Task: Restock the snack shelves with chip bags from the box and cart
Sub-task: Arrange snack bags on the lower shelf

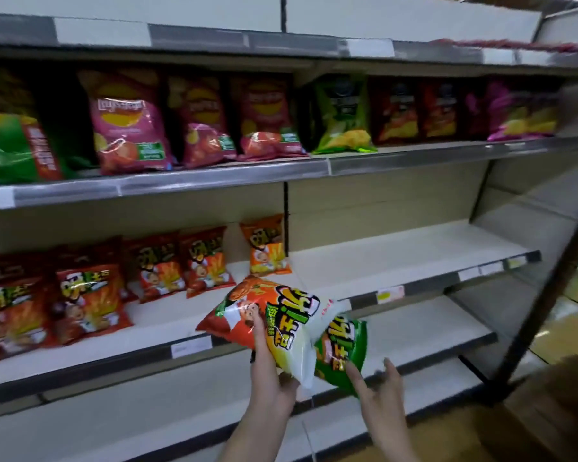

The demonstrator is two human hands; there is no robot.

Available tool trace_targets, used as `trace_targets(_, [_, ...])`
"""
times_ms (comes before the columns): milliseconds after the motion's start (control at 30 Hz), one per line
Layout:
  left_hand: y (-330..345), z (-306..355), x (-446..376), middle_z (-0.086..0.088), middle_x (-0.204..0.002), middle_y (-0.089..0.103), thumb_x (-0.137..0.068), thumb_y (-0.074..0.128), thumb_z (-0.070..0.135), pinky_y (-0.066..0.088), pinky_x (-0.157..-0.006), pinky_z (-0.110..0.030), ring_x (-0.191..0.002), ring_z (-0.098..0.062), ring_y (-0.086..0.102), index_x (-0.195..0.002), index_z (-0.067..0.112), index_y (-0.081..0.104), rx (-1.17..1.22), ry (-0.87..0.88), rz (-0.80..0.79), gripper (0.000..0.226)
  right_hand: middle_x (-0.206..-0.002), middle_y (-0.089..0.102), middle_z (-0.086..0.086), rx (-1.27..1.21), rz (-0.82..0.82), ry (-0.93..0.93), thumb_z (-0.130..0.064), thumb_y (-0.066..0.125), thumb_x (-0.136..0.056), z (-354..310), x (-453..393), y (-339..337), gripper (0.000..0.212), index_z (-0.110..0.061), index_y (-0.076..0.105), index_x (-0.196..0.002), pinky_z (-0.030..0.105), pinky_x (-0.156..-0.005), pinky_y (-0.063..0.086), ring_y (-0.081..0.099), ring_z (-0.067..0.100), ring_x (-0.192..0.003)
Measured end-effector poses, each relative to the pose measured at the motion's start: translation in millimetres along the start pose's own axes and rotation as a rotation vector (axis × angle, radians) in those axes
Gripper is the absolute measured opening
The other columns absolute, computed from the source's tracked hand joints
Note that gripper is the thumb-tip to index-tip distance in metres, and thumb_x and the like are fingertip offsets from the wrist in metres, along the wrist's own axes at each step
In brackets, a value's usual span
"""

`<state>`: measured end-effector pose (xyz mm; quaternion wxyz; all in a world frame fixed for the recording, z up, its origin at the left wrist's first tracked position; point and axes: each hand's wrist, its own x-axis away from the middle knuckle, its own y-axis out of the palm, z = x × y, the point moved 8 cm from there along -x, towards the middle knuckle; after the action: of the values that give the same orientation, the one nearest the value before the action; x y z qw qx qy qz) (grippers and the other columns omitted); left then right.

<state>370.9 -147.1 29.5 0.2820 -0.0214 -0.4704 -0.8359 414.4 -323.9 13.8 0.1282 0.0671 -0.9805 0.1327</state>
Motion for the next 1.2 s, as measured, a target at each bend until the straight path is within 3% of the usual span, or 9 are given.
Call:
trace_targets(133, [1, 30, -22, -0.003, -0.131, 0.063, -0.079, 0.059, 0.068, 0.037, -0.11, -0.051, -0.121, -0.028, 0.059, -0.135, 0.026, 0.055, 0.072, 0.119, 0.061, 0.07, -0.12, 0.061, 0.019, -0.421, -0.201, 0.235, -0.043, 0.064, -0.088, -10, -12, 86, 0.06, -0.014, 0.039, -0.134, 0.045, -0.078, 0.055, 0.064, 0.034, -0.102])
trace_targets(300, [17, 61, -32, -0.002, -0.128, 0.065, -0.084, 0.051, 0.066, 0.034, -0.112, -0.05, -0.125, -0.028, 0.055, -0.138, 0.024, 0.053, 0.178, 0.133, -0.019, 0.069, -0.107, 0.073, 0.007, -0.737, -0.251, 0.181, -0.044, 0.059, -0.093, -31, -53, 151, 0.035, -0.015, 0.065, -0.111, 0.04, -0.094, 0.05, 0.067, 0.023, -0.1])
trace_targets(433, [30, 84, -27, 0.015, -0.082, 0.068, -0.009, 0.084, 0.072, 0.022, -0.119, -0.039, -0.136, -0.021, 0.043, -0.128, 0.004, 0.048, 0.087, 0.061, -0.169, 0.141, -0.123, 0.063, -0.025, -0.89, -0.371, 0.217, -0.07, 0.059, -0.082, 22, -115, 211, 0.055, -0.04, 0.057, -0.129, 0.007, -0.092, 0.04, 0.056, -0.016, -0.104])
trace_targets(533, [4, 77, -55, -0.001, -0.096, 0.076, -0.09, 0.053, 0.055, 0.035, -0.109, -0.051, -0.103, -0.028, 0.066, -0.107, 0.03, 0.075, 0.036, -0.058, -0.078, 0.038, -0.113, 0.07, 0.003, -0.873, -0.236, 0.171, -0.025, 0.062, -0.094, -24, -106, 194, 0.029, -0.019, 0.061, -0.122, 0.031, -0.072, 0.055, 0.065, 0.018, -0.101])
trace_targets(700, [-24, 78, -104, -0.013, -0.113, 0.071, -0.077, 0.049, 0.062, 0.039, -0.102, -0.049, -0.108, -0.032, 0.062, -0.12, 0.015, 0.064, -0.178, -0.224, -0.067, 0.066, -0.1, 0.071, 0.012, -0.702, -0.17, 0.11, -0.011, 0.064, -0.091, -41, -175, 160, 0.036, -0.003, 0.056, -0.125, 0.029, -0.056, 0.056, 0.067, 0.024, -0.082])
trace_targets(833, [-35, 90, -149, -0.016, -0.114, 0.07, -0.078, 0.059, 0.052, 0.049, -0.088, -0.044, -0.097, -0.031, 0.07, -0.124, 0.01, 0.062, -0.236, -0.212, 0.019, 0.062, -0.124, 0.063, 0.018, -0.616, -0.169, 0.006, -0.015, 0.071, -0.085, -78, -252, 129, 0.057, -0.003, 0.046, -0.135, 0.036, -0.079, 0.055, 0.065, 0.03, -0.106])
trace_targets(1000, [-10, 90, -198, -0.008, -0.098, 0.075, -0.091, 0.049, 0.051, 0.055, -0.062, -0.028, -0.077, -0.019, 0.074, -0.112, 0.013, 0.067, -0.357, -0.171, 0.051, 0.046, -0.127, 0.06, 0.024, -0.594, -0.184, -0.093, -0.013, 0.073, -0.084, -122, -359, 93, 0.048, 0.0, 0.048, -0.122, 0.042, -0.087, 0.053, 0.063, 0.033, -0.106])
trace_targets(1100, [15, 82, -226, -0.012, -0.103, 0.074, -0.089, 0.051, 0.052, 0.053, -0.069, -0.035, -0.079, -0.024, 0.074, -0.114, 0.012, 0.067, -0.389, -0.165, 0.064, 0.05, -0.103, 0.07, 0.015, -0.498, -0.208, -0.155, -0.03, 0.091, -0.061, -142, -418, 69, 0.055, -0.011, 0.057, -0.1, 0.033, -0.075, 0.058, 0.068, 0.026, -0.087])
trace_targets(1200, [30, 69, -256, -0.014, -0.113, 0.071, -0.083, 0.058, 0.053, 0.051, -0.078, -0.039, -0.093, -0.028, 0.071, -0.123, 0.013, 0.064, -0.385, -0.14, 0.122, 0.057, -0.098, 0.069, 0.014, -0.296, -0.297, -0.251, -0.005, 0.074, -0.079, -152, -470, 59, 0.027, -0.011, 0.062, -0.102, 0.032, -0.072, 0.058, 0.065, 0.031, -0.092])
